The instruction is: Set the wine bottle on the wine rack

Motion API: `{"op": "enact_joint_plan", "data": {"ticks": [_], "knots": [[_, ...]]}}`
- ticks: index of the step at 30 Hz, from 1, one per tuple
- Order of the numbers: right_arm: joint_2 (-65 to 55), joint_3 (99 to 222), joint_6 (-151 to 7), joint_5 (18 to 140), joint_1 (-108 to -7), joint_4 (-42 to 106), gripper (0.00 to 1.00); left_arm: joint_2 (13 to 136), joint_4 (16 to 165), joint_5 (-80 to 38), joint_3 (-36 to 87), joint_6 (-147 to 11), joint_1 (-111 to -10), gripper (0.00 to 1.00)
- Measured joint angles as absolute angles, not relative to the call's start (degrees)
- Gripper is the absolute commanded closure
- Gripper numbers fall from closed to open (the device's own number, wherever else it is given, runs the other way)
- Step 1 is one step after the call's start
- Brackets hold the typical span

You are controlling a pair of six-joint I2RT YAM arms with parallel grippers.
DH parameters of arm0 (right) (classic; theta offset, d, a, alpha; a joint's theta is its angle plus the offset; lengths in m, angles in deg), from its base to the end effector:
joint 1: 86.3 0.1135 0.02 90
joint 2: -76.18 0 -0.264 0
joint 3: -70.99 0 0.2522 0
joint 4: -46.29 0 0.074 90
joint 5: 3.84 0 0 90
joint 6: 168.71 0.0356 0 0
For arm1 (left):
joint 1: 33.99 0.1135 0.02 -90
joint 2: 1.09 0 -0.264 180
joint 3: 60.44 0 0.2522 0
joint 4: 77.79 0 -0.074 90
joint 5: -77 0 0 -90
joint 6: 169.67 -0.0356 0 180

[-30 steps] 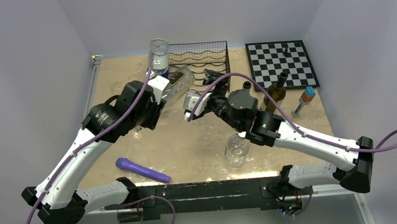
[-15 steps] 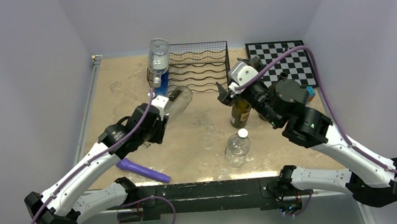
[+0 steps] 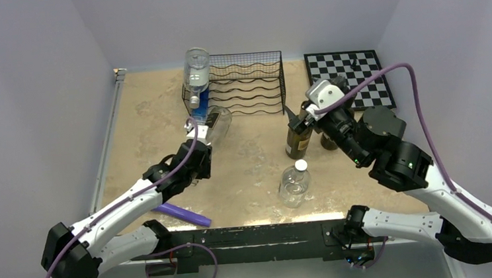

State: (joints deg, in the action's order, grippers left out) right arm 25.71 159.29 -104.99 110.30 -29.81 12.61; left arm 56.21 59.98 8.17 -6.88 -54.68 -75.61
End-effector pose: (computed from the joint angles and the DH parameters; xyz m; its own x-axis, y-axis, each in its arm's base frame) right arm 0.0990 0.1232 0.4795 0.2730 -0.3195 -0.9074 -0.4626 0.7834 -0.4151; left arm 0.1607 -0.1256 0.2421 -0.6695 0.0679 -0.7397 0.1642 0.9847 -0.0583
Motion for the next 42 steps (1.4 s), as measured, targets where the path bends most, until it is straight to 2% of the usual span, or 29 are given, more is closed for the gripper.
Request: {"op": "enact_joint_plan", "data": {"ticks": [14, 29, 42], "knots": [[30.12, 155.80, -104.36, 111.17, -29.79, 12.19, 0.13, 68.14, 78.93, 12.36, -10.99, -55.01, -75.61, 1.00], [33.46, 152.61, -102.17, 111.09, -29.79, 12.43, 0.13, 80.23, 89.79, 17.44, -8.68, -54.29, -75.72, 1.00], [34.36, 151.32, -101.62, 111.17, -29.79, 12.39, 0.13, 95.36, 97.86, 21.52, 1.07, -52.17, -74.47, 1.00]]}}
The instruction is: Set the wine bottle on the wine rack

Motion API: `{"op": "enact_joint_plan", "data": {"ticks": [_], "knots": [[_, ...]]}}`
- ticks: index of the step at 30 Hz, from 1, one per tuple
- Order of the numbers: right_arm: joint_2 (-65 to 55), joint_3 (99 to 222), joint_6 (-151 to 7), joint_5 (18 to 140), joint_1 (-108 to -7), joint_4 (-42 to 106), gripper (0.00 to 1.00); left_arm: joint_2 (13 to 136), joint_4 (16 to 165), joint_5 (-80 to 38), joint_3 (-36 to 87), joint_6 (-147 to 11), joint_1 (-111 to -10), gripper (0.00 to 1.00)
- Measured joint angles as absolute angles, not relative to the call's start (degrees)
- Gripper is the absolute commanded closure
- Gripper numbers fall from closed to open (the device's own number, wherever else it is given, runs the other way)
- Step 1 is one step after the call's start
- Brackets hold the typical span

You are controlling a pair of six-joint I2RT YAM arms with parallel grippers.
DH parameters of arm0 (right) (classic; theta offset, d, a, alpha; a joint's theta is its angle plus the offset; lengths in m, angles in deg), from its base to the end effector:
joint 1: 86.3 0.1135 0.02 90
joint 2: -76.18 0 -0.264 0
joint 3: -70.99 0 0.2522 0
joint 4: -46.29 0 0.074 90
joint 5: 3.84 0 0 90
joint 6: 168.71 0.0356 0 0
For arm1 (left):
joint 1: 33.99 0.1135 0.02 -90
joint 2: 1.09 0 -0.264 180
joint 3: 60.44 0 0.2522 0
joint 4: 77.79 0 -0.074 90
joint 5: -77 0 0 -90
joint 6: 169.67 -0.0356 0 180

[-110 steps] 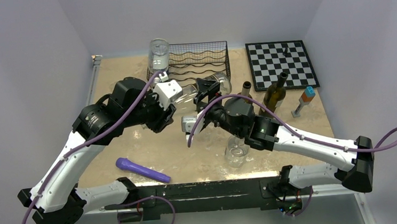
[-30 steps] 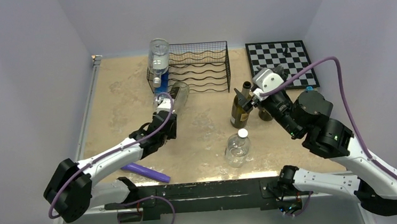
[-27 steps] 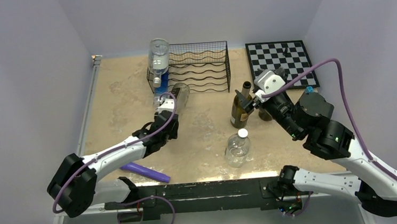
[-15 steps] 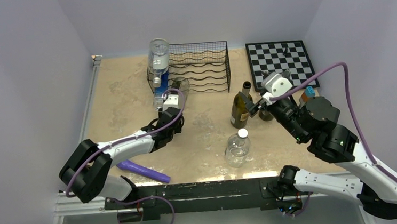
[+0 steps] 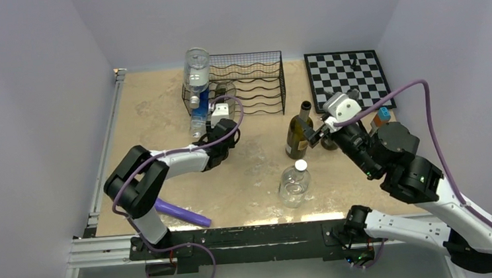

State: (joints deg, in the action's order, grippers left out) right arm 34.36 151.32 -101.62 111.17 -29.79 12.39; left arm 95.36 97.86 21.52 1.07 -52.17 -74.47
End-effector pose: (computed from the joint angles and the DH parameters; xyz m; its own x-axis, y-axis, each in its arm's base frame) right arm 0.0824 0.0972 0.4551 0.2445 -0.2697 -0.9314 -0.4647 0.8104 -0.3567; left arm 0.2690 -0.2030 0.1660 -0.5202 -0.0562 -0.8522 -0.0439 0.9983 -0.0391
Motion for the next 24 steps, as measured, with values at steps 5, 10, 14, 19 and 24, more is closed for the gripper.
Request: {"op": "enact_joint_plan", "data": {"ticks": [5, 10, 14, 19, 24], "knots": [[36.31, 149.85, -101.32, 112.07, -29.79, 12.37, 0.13, 100.47, 95.63, 20.98, 8.31, -51.62, -72.22, 1.00], [40.00, 146.31, -101.16, 112.75, -29.79, 12.78, 0.13, 104.67, 92.94, 20.93, 14.53, -51.05, -70.58, 1.00], [42.16, 143.82, -101.19, 113.49, -29.79, 12.85, 0.13, 107.97, 93.03, 20.89, 18.05, -50.13, -69.54, 1.00], [43.50, 142.84, -100.79, 113.69, -29.79, 12.85, 0.13, 110.76, 94.23, 19.93, 20.96, -50.79, -68.36, 1.00], [47.56, 140.06, -100.53, 113.71, -29.79, 12.72, 0.12, 113.50, 93.22, 19.31, 24.50, -51.69, -68.07, 1.00]]}}
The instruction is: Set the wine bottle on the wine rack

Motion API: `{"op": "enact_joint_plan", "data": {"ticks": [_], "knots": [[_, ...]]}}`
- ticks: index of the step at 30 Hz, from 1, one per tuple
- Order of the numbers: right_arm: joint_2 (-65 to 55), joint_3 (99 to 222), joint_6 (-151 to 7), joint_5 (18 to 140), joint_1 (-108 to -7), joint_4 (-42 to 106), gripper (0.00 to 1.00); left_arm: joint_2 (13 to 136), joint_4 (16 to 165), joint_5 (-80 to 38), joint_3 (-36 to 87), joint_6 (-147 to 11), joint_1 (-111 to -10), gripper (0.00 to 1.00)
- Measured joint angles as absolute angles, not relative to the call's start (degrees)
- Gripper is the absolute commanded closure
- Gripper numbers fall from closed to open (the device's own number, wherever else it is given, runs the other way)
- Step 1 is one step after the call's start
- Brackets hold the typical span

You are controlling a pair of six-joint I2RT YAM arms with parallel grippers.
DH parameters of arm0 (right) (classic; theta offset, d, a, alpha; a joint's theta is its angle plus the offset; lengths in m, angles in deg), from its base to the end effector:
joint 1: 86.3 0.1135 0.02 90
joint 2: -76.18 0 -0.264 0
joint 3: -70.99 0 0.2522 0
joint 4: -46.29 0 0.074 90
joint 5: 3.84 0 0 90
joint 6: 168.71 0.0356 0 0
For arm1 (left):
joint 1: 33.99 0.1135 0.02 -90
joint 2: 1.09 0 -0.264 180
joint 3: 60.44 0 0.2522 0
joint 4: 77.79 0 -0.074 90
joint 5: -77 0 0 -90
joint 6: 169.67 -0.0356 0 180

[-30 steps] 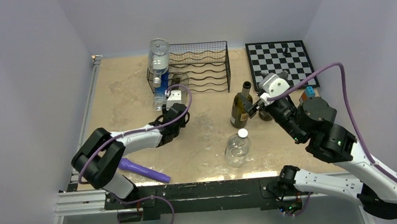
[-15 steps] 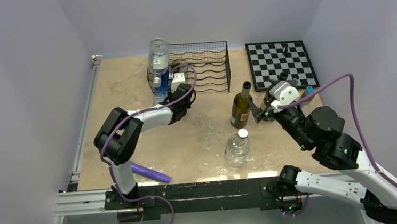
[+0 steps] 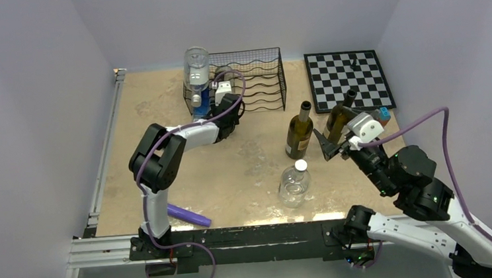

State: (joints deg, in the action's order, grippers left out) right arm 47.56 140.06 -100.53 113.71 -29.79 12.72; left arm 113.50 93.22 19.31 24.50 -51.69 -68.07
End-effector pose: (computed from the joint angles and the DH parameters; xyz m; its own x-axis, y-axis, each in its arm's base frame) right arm 0.0606 0.0618 0.4162 0.2420 -0.2314 -0.9423 -0.4266 0.8468 -0.3176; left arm 0.3671 -0.2254 0.1638 -0.5167 -0.1292 -0.8464 -0.1298 0.9889 -0.0717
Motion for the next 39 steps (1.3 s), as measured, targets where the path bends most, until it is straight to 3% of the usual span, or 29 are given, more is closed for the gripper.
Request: {"op": "enact_joint_plan", "data": {"ticks": [2, 6, 7, 15, 34, 39], "knots": [[48.85, 139.51, -100.33, 113.73, -29.81, 12.61, 0.12, 113.78, 92.35, 19.03, 25.38, -51.23, -67.72, 1.00], [49.35, 139.47, -100.05, 114.08, -29.81, 12.65, 0.12, 113.87, 89.16, 18.44, 27.34, -49.63, -67.35, 0.65], [49.31, 139.43, -99.94, 114.15, -29.81, 12.63, 0.12, 113.89, 88.48, 18.38, 27.74, -49.06, -67.35, 0.61], [49.22, 139.36, -99.74, 114.15, -29.81, 12.61, 0.12, 113.91, 85.90, 18.88, 28.89, -44.56, -67.35, 0.39], [48.74, 139.93, -98.83, 114.15, -29.81, 10.07, 0.08, 112.27, 83.91, 17.87, 30.53, -35.29, -66.39, 0.22], [46.10, 142.79, -96.71, 114.74, -29.79, 7.76, 0.06, 105.21, 82.60, 16.58, 26.86, -34.90, -66.76, 0.10]]}}
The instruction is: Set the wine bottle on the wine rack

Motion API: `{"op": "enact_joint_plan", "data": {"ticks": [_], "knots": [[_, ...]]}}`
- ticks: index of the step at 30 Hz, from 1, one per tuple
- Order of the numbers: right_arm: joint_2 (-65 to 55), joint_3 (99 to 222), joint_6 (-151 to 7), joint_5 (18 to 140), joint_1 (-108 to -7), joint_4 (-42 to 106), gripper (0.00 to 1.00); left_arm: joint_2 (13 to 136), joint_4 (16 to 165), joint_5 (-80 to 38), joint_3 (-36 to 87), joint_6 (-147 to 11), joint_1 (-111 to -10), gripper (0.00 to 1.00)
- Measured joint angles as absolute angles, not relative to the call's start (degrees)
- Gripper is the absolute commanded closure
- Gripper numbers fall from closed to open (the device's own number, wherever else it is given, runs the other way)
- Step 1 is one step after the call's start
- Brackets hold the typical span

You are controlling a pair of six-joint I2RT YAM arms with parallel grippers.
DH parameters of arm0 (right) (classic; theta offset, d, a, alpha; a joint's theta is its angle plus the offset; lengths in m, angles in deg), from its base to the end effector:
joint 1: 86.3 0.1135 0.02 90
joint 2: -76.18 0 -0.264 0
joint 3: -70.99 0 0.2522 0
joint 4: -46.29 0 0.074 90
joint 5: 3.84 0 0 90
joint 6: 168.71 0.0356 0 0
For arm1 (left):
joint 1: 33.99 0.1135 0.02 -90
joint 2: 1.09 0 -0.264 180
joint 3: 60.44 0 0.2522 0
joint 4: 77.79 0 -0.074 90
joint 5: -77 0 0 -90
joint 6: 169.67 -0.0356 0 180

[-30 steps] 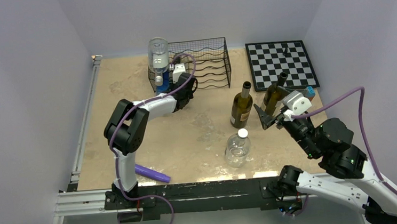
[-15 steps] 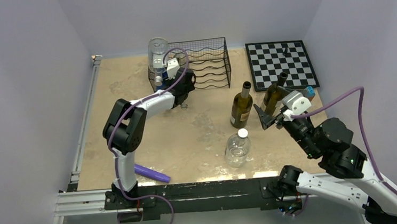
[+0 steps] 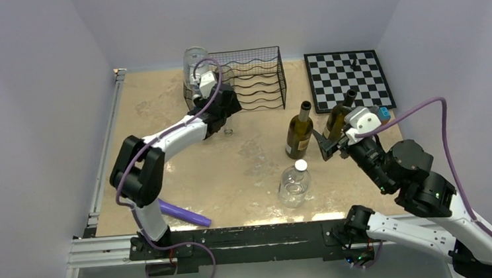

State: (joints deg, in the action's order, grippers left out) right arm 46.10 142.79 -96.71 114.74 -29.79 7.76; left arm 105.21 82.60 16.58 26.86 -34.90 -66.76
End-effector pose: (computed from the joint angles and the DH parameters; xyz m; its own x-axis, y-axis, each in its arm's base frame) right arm 0.0610 0.0614 0.4195 0.1741 -0.2287 -0.9578 -0.4364 0.8540 -0.2832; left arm 0.3581 -0.2096 0.2193 -0.4756 -0.4222 -0.7717 -0.2656 0.9052 -0.3316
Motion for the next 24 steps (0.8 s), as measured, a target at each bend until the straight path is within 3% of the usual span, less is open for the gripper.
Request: {"op": "enact_joint_plan", "data": {"ticks": [15, 24], "knots": [[34.78, 149.44, -86.11, 117.10, -31.36, 5.20, 0.07, 73.28, 81.40, 14.38, 14.14, -44.93, -70.87, 0.01], [25.20, 158.44, -73.43, 114.82, -38.72, -3.63, 0.12, 61.63, 75.74, 7.49, 16.04, -50.31, -68.99, 0.01]]}}
